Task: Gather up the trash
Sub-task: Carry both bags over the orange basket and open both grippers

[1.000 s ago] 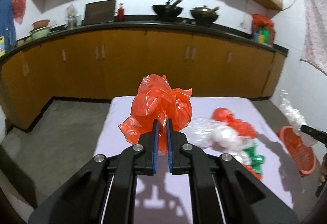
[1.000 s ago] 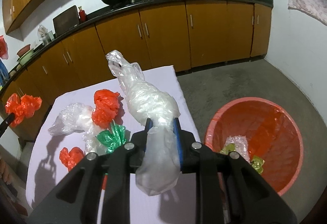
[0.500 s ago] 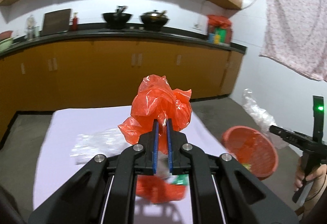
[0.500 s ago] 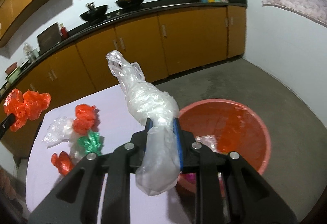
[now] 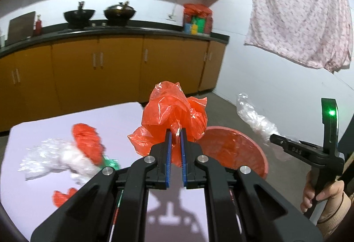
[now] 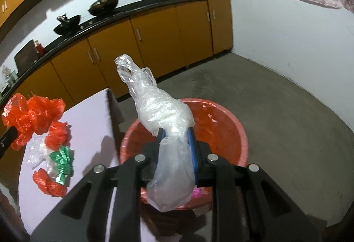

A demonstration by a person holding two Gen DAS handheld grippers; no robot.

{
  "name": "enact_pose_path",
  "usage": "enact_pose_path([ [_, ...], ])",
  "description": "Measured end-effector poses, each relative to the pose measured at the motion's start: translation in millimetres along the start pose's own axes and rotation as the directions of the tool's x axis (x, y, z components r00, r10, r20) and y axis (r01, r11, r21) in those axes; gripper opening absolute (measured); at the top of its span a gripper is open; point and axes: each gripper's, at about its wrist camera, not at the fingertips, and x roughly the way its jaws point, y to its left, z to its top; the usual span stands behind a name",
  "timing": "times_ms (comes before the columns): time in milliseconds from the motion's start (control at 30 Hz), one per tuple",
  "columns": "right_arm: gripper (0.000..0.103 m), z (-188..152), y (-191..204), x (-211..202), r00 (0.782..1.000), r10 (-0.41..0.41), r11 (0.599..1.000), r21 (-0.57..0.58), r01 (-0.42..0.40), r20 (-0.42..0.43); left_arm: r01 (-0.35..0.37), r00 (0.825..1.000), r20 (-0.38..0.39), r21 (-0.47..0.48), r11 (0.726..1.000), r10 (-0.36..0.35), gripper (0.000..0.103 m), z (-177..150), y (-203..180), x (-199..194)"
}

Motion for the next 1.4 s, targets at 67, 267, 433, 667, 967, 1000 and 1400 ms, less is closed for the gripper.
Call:
enact_pose_path([
  [67,0.021,-2,-6,3,1.000,-0.010,1.000,0.012,0.010,-0.004,0.017,1.000,-0.013,0.003,1.000,-0.017,0.007,-2,-8,8],
  [267,0.021,-3,-19,12,1.000,-0.028,0.999,0.040,0.029,-0.013,0.053,0.997,-0.054,0.022,0.998,-0.052,0.007,-7,-26,32],
  [433,0.021,-3,-30,23,0.999,-0.034,0.998,0.061,0.035,-0.023,0.072,0.994,-0.084,0.029,0.997,-0.070,0.007,-11,-35,47],
  [667,0.021,-2,-38,36,0.999,-0.035,0.996,0.084,0.038,-0.029,0.090,0.989,-0.119,0.041,0.995,-0.084,0.007,-16,-52,69],
  [967,0.023,2,-44,53,0.999,-0.030,0.995,0.095,0.033,-0.033,0.130,0.979,-0.163,0.058,0.990,-0.120,0.007,-21,-76,99],
  [1000,0.027,1,-46,54,0.999,-0.027,0.995,0.096,0.030,-0.034,0.132,0.978,-0.172,0.062,0.989,-0.119,0.007,-22,-78,102],
  [1400,0.050,-14,-61,65,0.997,-0.041,0.993,0.111,0.047,-0.059,0.085,0.973,-0.216,0.036,0.996,-0.075,0.041,-37,-57,110],
])
